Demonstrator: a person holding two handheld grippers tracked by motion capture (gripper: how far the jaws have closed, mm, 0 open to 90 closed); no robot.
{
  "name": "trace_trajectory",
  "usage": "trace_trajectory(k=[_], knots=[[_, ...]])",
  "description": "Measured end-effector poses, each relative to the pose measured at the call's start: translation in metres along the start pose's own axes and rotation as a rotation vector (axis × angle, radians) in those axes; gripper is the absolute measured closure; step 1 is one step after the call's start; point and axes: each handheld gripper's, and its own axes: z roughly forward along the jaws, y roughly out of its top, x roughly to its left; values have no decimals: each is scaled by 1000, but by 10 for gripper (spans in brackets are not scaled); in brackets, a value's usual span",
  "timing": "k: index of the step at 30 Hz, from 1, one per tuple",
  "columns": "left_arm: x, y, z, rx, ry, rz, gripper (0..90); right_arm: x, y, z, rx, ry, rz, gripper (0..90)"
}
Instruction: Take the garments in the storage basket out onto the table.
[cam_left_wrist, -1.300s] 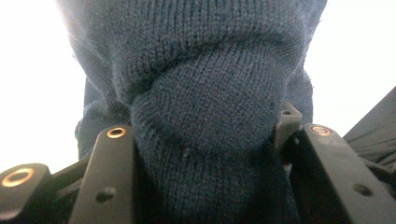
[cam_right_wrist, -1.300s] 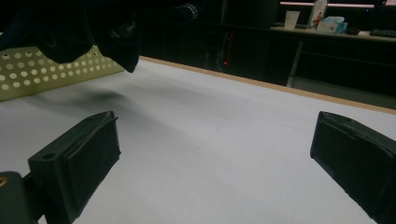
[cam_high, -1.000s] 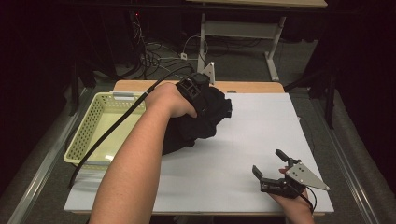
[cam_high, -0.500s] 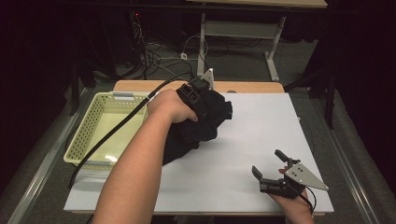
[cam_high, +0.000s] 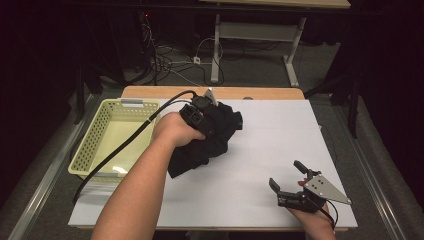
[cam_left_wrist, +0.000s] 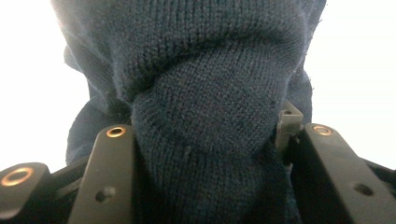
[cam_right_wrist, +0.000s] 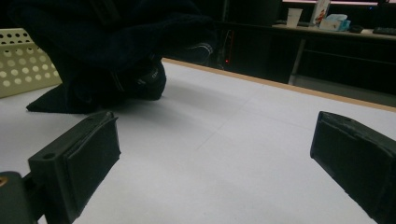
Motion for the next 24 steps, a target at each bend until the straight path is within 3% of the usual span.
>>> trace_trajectory(k=[4,9,12,21,24], knots=[[4,-14,8,-78,-6,7,502,0,-1,1,0,1,2,20],[7,-34,20,-189,-34,-17,498,0,-1,1,3,4,4,20],[5,-45,28,-243,-18,-5,495,0,-2,2,7,6,3,20],[6,-72,54,-387,-35,-10,473,2,-2,2,9,5,1,20],[3,-79,64,-420,-3,14,453,3,-1,2,7,6,-6,20]])
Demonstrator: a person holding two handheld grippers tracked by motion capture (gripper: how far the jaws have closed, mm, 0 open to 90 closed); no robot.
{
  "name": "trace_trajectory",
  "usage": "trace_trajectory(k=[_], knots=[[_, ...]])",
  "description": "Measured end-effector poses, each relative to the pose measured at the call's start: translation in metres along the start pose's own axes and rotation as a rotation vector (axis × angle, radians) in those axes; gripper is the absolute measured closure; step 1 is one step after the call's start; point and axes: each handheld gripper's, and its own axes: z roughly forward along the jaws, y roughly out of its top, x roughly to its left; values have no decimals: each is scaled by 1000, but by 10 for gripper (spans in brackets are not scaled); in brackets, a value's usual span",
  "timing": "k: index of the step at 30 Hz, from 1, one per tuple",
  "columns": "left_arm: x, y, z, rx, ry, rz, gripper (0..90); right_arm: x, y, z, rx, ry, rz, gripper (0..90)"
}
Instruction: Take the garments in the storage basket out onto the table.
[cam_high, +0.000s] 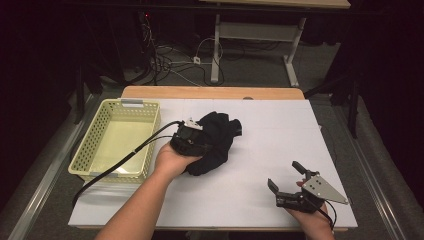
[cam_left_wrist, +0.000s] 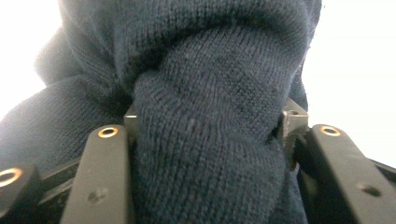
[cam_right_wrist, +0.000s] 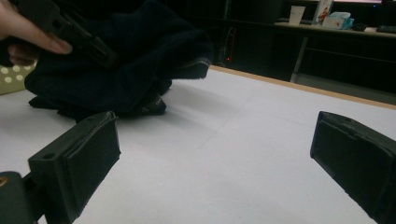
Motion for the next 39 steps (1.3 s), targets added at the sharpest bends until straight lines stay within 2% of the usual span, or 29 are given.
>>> trace_trajectory(k=[5,7,9,12,16,19,21,23,25,26,28,31,33,36,37,39], knots=[[-5,-19,12,-91,19,45,375,0,-2,2,12,3,1,20],[-8,-26,13,-137,30,60,326,1,-2,3,14,5,-7,20],[-10,-31,13,-184,23,70,259,1,-2,2,13,7,-6,20],[-13,-38,12,-228,25,84,196,1,-3,4,15,10,-7,20],[-16,-45,4,-294,5,56,135,1,-4,9,24,18,0,20],[-19,-51,-11,-364,-10,1,69,2,-2,11,16,25,12,20],[-23,-57,-21,-402,-17,-28,55,4,1,14,13,33,18,17],[-28,-63,-28,-399,-20,-27,26,5,4,16,16,27,6,12],[-33,-70,-33,-391,-12,-1,25,3,7,19,17,23,15,7],[-35,-74,-35,-380,-12,0,25,2,9,21,25,14,7,7],[-39,-82,-39,-371,-9,-11,16,0,10,26,55,1,9,3],[-43,-93,-44,-347,-27,-28,0,-3,14,31,86,-14,11,3],[-47,-100,-47,-344,-27,-28,0,-2,17,33,100,-25,11,3],[-54,-111,-54,-353,21,-18,0,2,20,34,103,-33,8,2],[-56,-115,-57,-356,25,-22,0,5,21,35,107,-32,11,3],[-58,-123,-62,-366,7,-35,0,13,23,37,108,-24,7,3]])
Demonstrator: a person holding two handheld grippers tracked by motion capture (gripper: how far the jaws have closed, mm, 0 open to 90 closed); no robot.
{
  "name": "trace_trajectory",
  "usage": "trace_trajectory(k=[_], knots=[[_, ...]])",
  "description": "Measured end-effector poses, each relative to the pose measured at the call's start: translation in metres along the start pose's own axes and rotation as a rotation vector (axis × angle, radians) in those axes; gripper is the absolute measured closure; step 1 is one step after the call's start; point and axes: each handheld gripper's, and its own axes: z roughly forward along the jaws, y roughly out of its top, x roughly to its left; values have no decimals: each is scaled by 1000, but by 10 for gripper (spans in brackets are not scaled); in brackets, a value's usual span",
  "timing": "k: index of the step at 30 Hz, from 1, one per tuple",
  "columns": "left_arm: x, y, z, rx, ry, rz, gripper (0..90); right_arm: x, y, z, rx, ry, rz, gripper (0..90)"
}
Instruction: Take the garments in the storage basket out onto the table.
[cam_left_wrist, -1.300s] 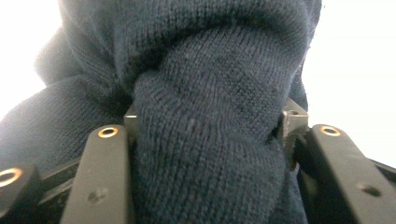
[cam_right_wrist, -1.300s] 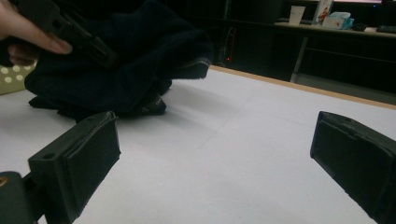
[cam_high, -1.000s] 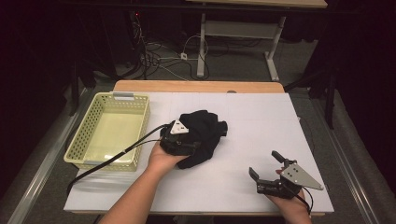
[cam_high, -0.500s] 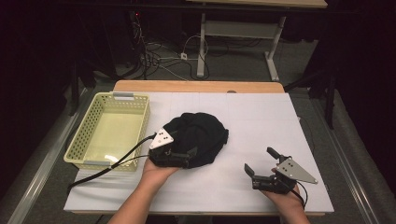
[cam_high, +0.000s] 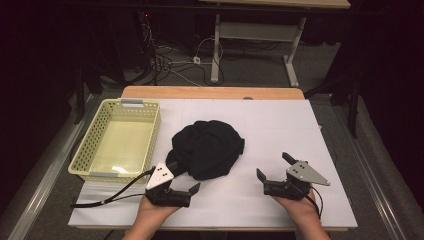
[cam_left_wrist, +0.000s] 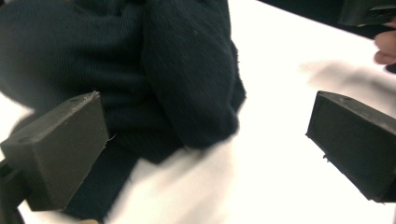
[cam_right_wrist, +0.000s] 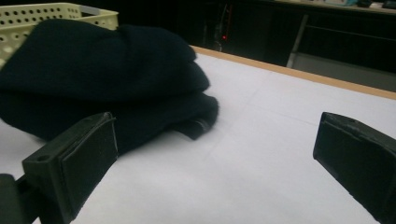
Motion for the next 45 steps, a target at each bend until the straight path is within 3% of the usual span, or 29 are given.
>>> trace_trajectory(k=[5,7,10,15,18,21,23,26,29,31,35,38,42,45], knots=[[1,-10,-22,-64,-7,-23,0,24,8,9,13,47,-44,6],[4,-13,-28,-65,-13,-52,0,33,13,15,9,78,-51,13],[4,-21,-33,-47,16,-40,0,50,22,28,7,138,-73,27],[9,-35,-45,-72,46,-117,0,85,38,60,-4,240,-97,158],[17,-42,-55,-98,59,-186,0,105,44,88,34,290,-72,157],[22,-43,-58,-94,50,-209,0,119,48,116,90,279,-79,134],[20,-40,-55,-81,41,-181,0,123,50,127,114,261,-82,130],[13,-32,-43,-55,-2,-125,0,123,51,132,158,228,-96,292],[7,-27,-31,-57,-47,-77,0,117,51,129,181,237,-118,636],[7,-22,-23,-14,-85,-64,18,109,50,123,172,263,-108,764],[7,-17,-10,-46,-108,-42,13,97,46,99,136,282,-130,808],[7,-13,-1,-66,-114,-42,0,81,39,75,123,269,-118,808],[5,-7,8,-78,-113,-17,0,54,23,41,132,222,-134,807],[6,-3,14,-91,-109,-25,0,33,6,22,155,182,-107,806]])
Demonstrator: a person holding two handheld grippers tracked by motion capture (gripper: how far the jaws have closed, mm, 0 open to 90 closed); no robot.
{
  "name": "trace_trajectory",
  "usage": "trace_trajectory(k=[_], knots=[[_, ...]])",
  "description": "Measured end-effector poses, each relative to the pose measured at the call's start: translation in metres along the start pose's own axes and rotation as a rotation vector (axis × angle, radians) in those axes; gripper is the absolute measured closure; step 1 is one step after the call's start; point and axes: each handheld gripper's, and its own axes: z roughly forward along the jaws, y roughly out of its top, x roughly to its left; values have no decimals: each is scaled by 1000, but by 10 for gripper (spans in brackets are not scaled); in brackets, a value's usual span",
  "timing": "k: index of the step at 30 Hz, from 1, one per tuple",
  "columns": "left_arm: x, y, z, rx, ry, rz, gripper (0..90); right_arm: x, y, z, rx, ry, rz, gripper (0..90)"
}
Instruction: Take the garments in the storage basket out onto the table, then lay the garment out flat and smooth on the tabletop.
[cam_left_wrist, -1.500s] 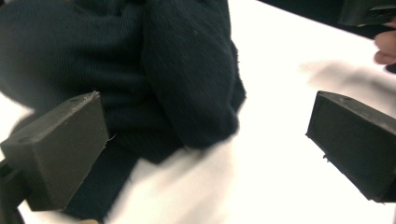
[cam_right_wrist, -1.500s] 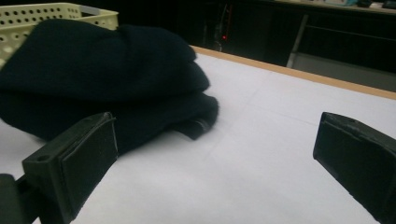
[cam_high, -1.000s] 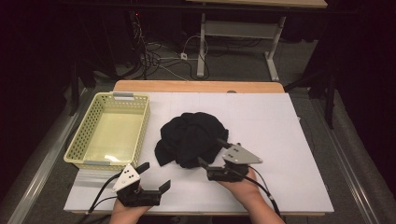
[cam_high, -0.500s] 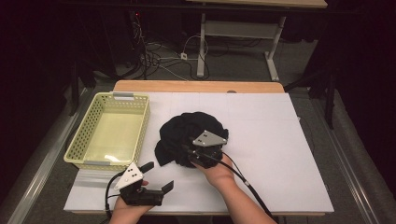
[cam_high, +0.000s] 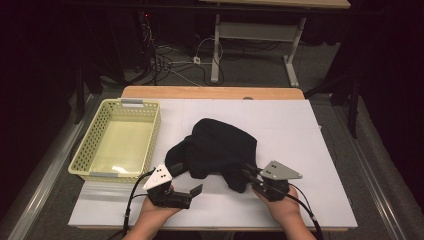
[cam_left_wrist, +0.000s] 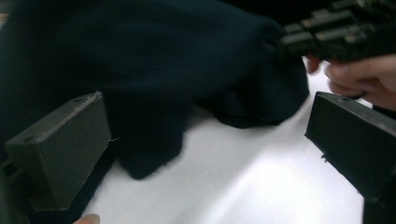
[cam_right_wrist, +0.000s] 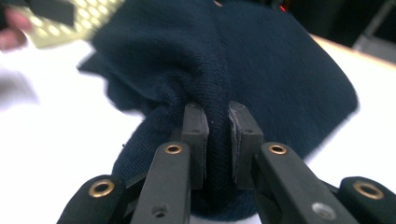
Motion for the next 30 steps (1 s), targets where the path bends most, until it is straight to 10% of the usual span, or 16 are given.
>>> trace_trajectory(k=[9,16,22,30], knots=[[7,16,11,-31,71,-12,0,-7,-39,-35,-57,14,140,581],[13,37,11,-77,118,9,0,-13,-49,-61,-75,-4,138,504],[24,46,35,-8,123,-56,23,-22,-59,-70,-68,-37,182,473],[27,38,45,62,95,-83,688,-16,-60,-71,-54,-38,168,471]])
